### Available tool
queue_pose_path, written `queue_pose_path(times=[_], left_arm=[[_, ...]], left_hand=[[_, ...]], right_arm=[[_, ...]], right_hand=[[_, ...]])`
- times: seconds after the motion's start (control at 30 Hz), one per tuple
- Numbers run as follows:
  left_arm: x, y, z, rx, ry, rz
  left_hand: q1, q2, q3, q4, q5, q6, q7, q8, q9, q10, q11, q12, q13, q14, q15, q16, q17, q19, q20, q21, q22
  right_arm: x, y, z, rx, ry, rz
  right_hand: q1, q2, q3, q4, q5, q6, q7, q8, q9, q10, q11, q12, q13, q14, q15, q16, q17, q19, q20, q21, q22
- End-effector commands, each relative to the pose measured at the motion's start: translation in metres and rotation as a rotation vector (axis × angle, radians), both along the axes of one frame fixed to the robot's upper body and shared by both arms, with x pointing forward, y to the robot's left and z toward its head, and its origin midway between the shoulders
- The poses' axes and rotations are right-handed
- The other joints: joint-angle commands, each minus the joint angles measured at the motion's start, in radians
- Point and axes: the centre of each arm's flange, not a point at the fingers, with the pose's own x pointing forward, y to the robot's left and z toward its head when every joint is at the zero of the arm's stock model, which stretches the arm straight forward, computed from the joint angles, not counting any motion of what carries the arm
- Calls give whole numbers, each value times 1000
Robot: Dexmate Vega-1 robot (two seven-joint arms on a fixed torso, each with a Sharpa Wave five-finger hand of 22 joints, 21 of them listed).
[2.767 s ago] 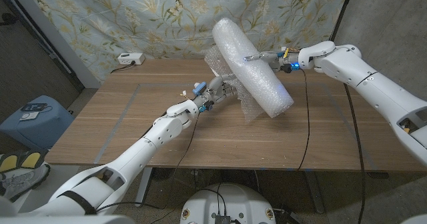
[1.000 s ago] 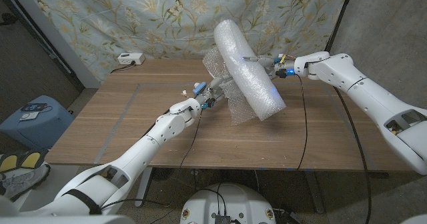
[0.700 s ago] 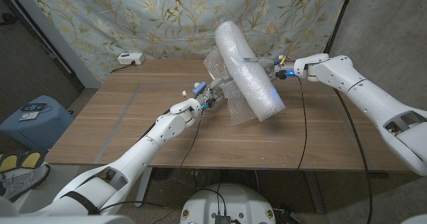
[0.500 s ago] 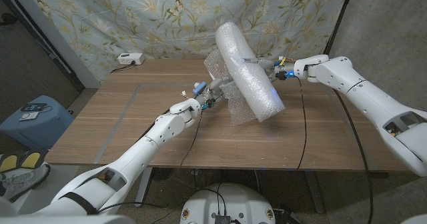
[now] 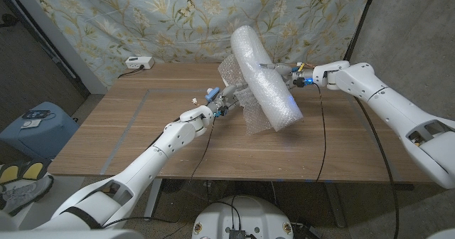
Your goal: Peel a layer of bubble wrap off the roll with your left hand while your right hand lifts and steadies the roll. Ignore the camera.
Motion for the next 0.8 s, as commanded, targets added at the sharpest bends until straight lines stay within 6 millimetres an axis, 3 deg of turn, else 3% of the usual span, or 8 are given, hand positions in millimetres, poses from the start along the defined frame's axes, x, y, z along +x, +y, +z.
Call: queue_pose_path(times=[0.03,0.37,0.8], left_arm=[[0,3,-2,-12,19,15],[0,4,-3,-22,33,4],[1,2,-6,-40,75,-38]], left_hand=[[17,-1,2,7,-4,15,1,10,7,14,-5,12,11,16,-6,7,9,11,-2,11,3],[17,-2,7,13,-12,-2,-5,11,17,15,-14,20,33,28,-13,3,14,17,-14,30,5],[17,-5,11,16,-15,-3,-12,12,18,15,-16,25,52,33,-24,-1,20,21,-23,48,5]], right_arm=[[2,1,-6,22,17,27],[2,1,-10,45,42,47],[2,-4,-17,70,84,65]], right_hand=[[270,282,0,7,8,-15,0,-8,5,31,-45,1,26,41,-108,-8,1,-6,-30,11,0],[234,279,-15,22,7,-70,8,-41,1,1,-32,-22,7,21,-99,-32,-13,-26,-17,14,-2],[210,278,-27,28,7,-92,19,-63,-5,-17,-18,-39,-10,5,-99,-48,-24,-39,-7,15,-4]])
